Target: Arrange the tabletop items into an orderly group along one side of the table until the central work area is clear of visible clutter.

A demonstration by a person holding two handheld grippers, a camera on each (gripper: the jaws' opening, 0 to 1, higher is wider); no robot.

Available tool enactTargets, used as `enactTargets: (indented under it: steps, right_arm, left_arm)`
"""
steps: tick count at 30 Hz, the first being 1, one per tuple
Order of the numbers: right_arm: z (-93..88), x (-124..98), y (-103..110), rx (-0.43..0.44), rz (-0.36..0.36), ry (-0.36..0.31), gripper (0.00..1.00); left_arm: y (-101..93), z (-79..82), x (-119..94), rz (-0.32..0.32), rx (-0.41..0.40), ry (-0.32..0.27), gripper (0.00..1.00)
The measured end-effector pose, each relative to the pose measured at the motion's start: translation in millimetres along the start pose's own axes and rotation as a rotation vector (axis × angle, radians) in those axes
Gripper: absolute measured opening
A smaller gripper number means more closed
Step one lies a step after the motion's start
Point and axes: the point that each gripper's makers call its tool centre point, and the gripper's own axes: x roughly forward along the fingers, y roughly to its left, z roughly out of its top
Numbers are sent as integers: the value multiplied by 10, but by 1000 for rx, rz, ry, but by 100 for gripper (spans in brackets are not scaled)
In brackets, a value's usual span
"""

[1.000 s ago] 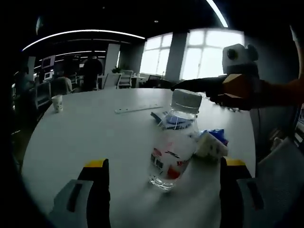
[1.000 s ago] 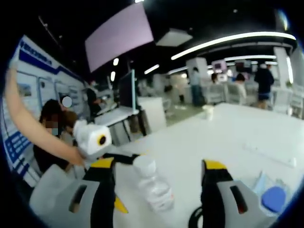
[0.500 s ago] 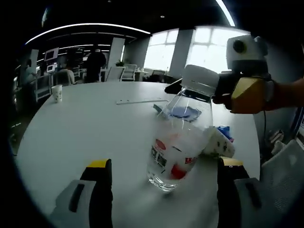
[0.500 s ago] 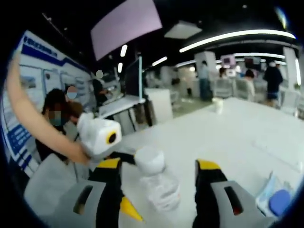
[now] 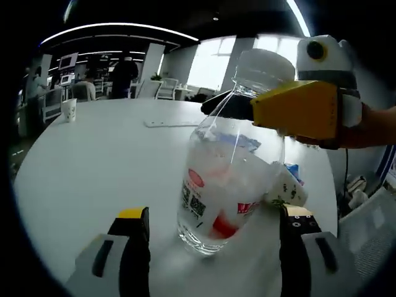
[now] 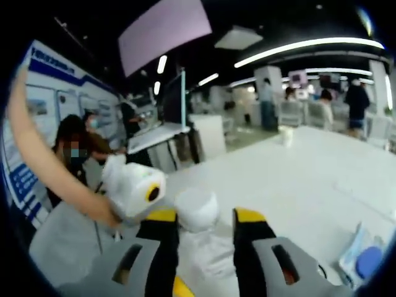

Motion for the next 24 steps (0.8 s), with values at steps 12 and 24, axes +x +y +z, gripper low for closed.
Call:
enactTargets:
  steps: [12,24]
  right_arm:
    - [10,-5,-38,-46,-15,-6,25]
    - [30,13,16,-61,-59,-24,24]
  left_arm:
    - [56,-97,68,-7,46,33,48]
    - [67,-86,42,-28,145,77,46]
